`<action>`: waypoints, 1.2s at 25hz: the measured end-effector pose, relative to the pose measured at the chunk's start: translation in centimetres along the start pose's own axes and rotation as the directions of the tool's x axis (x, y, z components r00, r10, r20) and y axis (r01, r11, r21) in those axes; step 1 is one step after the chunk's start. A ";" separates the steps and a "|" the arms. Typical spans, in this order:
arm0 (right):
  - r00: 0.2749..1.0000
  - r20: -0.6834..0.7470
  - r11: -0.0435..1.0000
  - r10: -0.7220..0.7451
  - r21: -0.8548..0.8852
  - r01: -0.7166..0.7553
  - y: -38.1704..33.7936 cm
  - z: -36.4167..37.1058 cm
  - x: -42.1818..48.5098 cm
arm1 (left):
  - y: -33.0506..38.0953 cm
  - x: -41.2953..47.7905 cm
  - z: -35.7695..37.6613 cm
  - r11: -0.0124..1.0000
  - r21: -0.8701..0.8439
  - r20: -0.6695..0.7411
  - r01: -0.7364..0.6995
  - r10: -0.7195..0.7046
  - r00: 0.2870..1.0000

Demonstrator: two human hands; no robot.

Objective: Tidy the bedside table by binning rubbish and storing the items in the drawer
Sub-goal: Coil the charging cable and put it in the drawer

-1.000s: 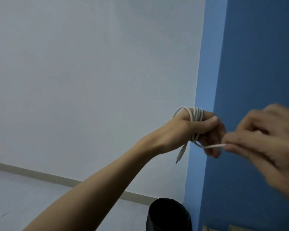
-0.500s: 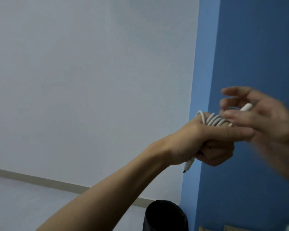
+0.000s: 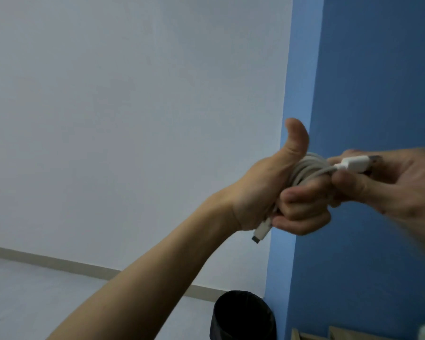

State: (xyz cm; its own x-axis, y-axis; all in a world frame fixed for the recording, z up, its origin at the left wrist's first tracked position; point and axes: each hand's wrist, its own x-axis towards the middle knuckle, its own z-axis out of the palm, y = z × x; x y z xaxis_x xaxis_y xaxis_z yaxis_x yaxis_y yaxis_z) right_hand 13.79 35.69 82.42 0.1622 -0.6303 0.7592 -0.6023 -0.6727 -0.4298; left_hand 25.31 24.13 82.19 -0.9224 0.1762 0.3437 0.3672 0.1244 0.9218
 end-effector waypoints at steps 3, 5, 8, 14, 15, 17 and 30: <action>0.989 -0.115 0.995 0.089 0.058 -0.083 2.2 0.8 0.2 | -0.3 0.2 -0.5 0.999 -0.036 -0.016 -0.029 0.028 0.999; 0.972 -0.203 0.992 0.120 0.067 -0.108 2.3 0.8 0.4 | 0.0 0.5 -0.4 1.000 -0.001 -0.159 -0.014 0.013 0.987; 0.955 -0.288 0.997 0.073 0.027 -0.068 2.7 1.5 -0.3 | 0.5 0.7 -0.2 0.981 0.191 -0.574 0.018 0.096 0.813; 0.954 -0.283 0.994 0.103 0.056 -0.090 1.8 1.9 0.4 | 0.7 0.7 0.1 0.958 0.279 -0.593 -0.068 0.227 0.772; 0.960 -0.268 0.997 0.079 0.042 -0.070 1.6 1.7 0.3 | 0.7 0.8 -0.1 0.961 0.271 -0.594 -0.064 0.218 0.774; 0.954 -0.298 0.989 -0.023 -0.145 -0.021 1.6 1.0 0.0 | 0.4 1.1 -0.1 0.966 0.251 -0.611 -0.063 0.208 0.764; 0.934 -0.345 0.983 0.098 -0.110 -0.144 0.4 1.0 0.2 | -1.1 2.2 -0.4 0.856 0.517 -0.738 0.004 0.444 0.508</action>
State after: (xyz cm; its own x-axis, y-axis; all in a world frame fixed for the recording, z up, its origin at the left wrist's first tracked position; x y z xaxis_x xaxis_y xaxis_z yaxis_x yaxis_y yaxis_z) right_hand 14.37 34.91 81.96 -0.1770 -0.5204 0.8354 -0.7019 -0.5283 -0.4778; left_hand 22.80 24.03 82.02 -0.3942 -0.5762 0.7160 0.3720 0.6123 0.6976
